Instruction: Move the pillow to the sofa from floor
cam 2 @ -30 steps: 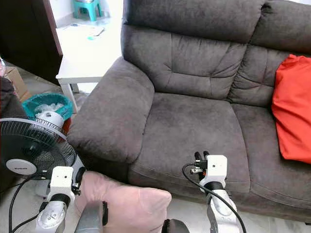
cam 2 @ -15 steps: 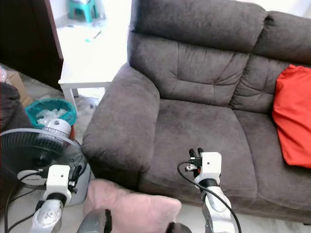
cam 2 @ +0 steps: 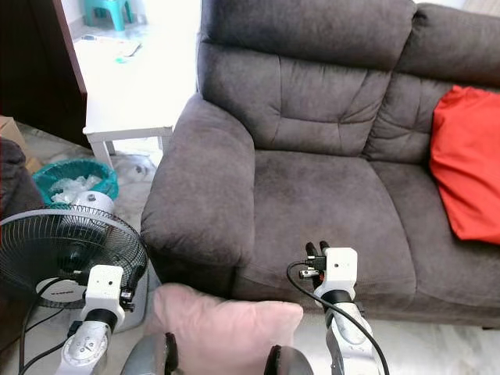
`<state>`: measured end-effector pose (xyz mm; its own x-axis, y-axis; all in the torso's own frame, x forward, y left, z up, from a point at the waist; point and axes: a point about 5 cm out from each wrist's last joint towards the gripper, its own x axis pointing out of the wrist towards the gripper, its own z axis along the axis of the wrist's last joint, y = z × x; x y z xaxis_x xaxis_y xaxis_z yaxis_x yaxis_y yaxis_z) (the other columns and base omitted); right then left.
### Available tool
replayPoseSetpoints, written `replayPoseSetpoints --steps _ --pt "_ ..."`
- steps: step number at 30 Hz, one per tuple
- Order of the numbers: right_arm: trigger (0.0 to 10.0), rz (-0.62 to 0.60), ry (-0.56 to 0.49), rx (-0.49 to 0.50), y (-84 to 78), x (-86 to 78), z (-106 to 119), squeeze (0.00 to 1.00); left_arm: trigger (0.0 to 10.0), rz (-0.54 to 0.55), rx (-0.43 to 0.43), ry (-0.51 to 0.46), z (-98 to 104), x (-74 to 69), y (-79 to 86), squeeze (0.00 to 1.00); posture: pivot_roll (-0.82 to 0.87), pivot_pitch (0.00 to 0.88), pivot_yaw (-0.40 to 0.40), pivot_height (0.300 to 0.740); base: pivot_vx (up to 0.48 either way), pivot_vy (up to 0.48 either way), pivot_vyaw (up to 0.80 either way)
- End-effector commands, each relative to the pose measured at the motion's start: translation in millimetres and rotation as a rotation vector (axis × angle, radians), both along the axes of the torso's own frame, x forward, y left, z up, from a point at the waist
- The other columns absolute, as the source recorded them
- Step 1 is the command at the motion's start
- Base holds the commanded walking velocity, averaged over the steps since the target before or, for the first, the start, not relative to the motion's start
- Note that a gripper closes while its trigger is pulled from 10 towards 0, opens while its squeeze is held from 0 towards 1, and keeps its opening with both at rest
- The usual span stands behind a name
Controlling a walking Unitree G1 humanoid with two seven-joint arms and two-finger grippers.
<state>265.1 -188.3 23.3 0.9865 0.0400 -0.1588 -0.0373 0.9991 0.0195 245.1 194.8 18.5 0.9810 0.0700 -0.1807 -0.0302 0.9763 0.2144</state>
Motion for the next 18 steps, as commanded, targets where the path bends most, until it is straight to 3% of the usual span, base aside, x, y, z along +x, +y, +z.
replayPoseSetpoints --steps 1,14,15,16,18 --pt "10.0 -0.019 0.003 -0.009 -6.5 -0.7 -0.4 0.00 10.0 -0.014 -0.008 0.014 -3.1 -1.2 -3.8 0.00 0.16 0.012 -0.123 0.610 0.000 0.000 0.00" --pt "10.0 -0.019 0.003 -0.009 -6.6 -0.6 -0.5 0.00 10.0 -0.014 -0.008 0.014 -3.1 -1.2 -3.8 0.00 0.16 0.012 -0.123 0.610 0.000 0.000 0.00" --pt "10.0 -0.019 0.008 -0.009 -6.3 -0.2 -1.2 0.00 10.0 -0.059 -0.032 0.082 -12.8 -2.5 -8.3 0.00 0.17 0.018 -0.126 0.610 0.000 0.000 0.00" --pt "10.0 -0.019 0.008 -0.009 -6.3 -0.2 -1.2 0.00 10.0 -0.059 -0.032 0.082 -12.8 -2.5 -8.3 0.00 0.17 0.018 -0.126 0.610 0.000 0.000 0.00" --pt "10.0 -0.018 0.010 -0.012 -8.5 1.3 -0.4 0.00 10.0 0.027 -0.114 0.234 -34.9 2.3 7.3 0.00 0.15 0.031 -0.135 0.610 0.000 0.000 0.00"
